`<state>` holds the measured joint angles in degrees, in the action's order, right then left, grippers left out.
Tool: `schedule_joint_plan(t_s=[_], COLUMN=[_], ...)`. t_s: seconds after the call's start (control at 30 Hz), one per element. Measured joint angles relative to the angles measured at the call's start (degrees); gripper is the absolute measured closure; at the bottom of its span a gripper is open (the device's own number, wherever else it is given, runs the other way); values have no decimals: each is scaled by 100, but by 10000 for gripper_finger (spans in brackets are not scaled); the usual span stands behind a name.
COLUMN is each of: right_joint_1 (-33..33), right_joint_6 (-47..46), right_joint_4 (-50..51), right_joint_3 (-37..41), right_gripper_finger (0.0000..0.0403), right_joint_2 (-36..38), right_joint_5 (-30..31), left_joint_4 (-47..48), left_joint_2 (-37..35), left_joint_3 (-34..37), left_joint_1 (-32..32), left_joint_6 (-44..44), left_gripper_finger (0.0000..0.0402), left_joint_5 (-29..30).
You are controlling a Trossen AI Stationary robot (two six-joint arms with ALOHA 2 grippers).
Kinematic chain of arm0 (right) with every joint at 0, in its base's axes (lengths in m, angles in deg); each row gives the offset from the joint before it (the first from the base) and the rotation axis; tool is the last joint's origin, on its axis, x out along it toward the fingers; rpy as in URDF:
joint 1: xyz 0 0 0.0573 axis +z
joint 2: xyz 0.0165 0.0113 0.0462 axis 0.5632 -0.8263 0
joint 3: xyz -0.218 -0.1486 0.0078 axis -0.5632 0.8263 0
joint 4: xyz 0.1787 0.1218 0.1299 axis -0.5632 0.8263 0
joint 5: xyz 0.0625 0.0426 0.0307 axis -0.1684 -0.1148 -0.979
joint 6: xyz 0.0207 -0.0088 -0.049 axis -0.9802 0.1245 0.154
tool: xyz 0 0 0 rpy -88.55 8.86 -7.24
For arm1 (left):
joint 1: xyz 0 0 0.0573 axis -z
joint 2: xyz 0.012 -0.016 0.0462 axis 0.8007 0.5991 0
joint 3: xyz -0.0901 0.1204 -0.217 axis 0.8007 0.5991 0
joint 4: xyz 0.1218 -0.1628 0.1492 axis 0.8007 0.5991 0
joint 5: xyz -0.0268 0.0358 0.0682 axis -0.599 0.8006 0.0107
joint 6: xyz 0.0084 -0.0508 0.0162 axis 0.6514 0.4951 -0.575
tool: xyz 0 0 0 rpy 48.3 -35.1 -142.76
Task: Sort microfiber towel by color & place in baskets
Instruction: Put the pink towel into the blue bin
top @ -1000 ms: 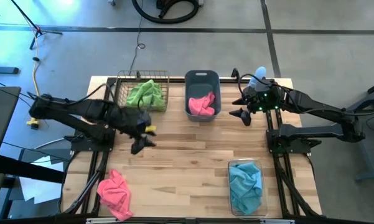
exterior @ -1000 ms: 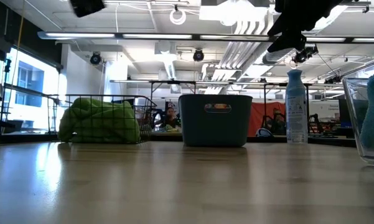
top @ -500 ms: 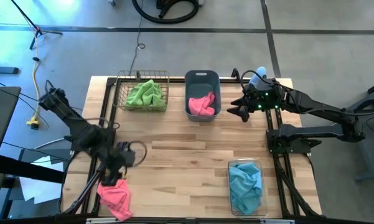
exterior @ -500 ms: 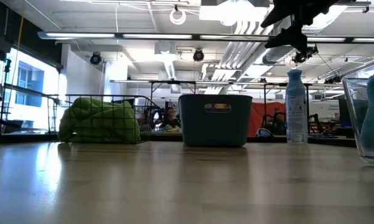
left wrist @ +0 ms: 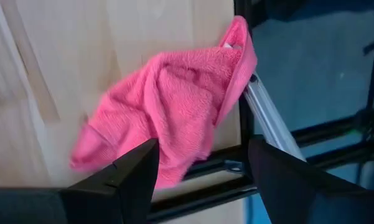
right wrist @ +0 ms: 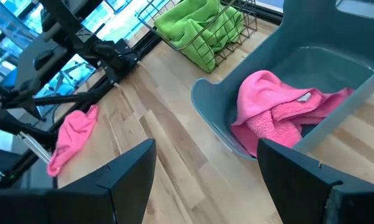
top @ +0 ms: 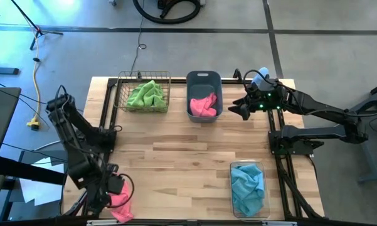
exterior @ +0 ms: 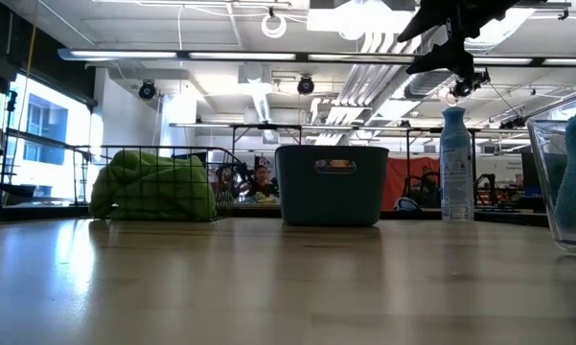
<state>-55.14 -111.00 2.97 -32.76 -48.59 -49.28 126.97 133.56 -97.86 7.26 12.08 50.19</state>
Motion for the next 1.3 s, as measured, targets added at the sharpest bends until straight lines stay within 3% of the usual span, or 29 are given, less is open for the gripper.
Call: schedule_joint_plan(t_s=[0.2,0.33,0.5,0.8,1.07,1.3], right_joint_1=[0,2,0,0,1,1], right_joint_6=[302,543,770,969,972,973], right_joint_4=[33,39,135,594,658,656], right_joint_3=[0,0,0,0,0,0], right_gripper_finger=[130,130,130,130,130,130], right_joint_2=[0,0,0,-2,-2,-2], right_joint_5=[20,19,17,-5,-4,0], left_joint_4=[-174,-256,-377,-432,-434,-494], left_joint_2=[18,97,493,1311,1840,1883], left_joint_3=[0,0,0,0,0,45], left_joint_1=[178,192,208,262,498,679], left_joint_6=[1454,1873,1813,899,841,1045], left_gripper_finger=[167,167,167,167,167,167], left_joint_5=[334,422,361,260,206,401])
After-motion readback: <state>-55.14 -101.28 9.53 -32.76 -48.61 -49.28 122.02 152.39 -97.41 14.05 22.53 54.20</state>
